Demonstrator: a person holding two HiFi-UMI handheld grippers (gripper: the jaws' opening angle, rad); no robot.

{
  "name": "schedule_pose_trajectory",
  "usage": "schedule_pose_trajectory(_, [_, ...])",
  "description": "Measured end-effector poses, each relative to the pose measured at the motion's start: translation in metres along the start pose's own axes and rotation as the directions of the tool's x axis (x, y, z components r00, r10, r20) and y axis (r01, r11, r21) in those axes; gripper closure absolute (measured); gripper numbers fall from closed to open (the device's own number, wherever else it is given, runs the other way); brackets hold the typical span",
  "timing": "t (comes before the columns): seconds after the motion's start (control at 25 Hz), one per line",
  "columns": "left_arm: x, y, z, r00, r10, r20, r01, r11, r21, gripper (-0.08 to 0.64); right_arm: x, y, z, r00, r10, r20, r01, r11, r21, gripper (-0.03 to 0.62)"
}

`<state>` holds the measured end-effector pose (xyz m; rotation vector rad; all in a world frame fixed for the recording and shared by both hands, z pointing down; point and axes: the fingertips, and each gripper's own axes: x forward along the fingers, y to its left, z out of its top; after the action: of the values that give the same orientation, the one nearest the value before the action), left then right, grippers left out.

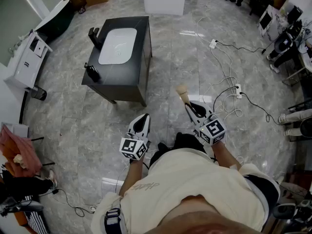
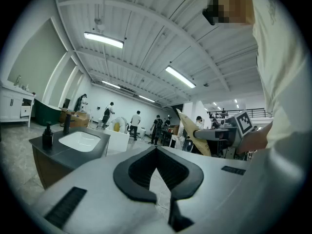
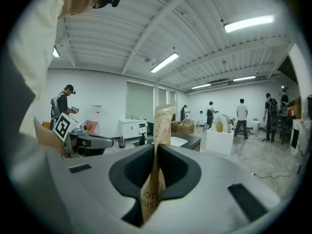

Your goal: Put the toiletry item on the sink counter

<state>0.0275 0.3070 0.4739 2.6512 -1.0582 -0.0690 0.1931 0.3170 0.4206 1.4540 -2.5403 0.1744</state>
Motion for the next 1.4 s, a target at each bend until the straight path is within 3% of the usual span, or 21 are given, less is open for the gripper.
schedule_pose_trajectory(0.44, [0.003,0.028,0.000,0.999,0.008,0.045,-0.007,1.000,-0.019,0.557,0.018,0.001,0.008,0.999,-0.041,-0.027,0.040,0.998,-0.047,0.569])
schedule_pose_trajectory(0.84, [0.020,0.055,-0.006,0.998,0.056,0.035,-0.057,0.998,0.007,0.557,0.051,-0.006,0.001,0.999,0.010,-0.051,-0.013,0.997,-0.070,0.569])
schedule_pose_trajectory(1.04, [0.045,0.071,0.000,0.995,0.095,0.026,-0.095,0.995,0.001,0.557,0.076,-0.034,0.000,0.998,0.038,-0.043,-0.040,0.999,-0.034,0.569])
schedule_pose_trajectory(1.4, [0.137,0.067,0.029,0.993,0.121,-0.006,-0.120,0.990,0.067,0.557,0.119,-0.120,-0.001,0.993,0.114,-0.013,-0.114,0.993,0.018,0.569])
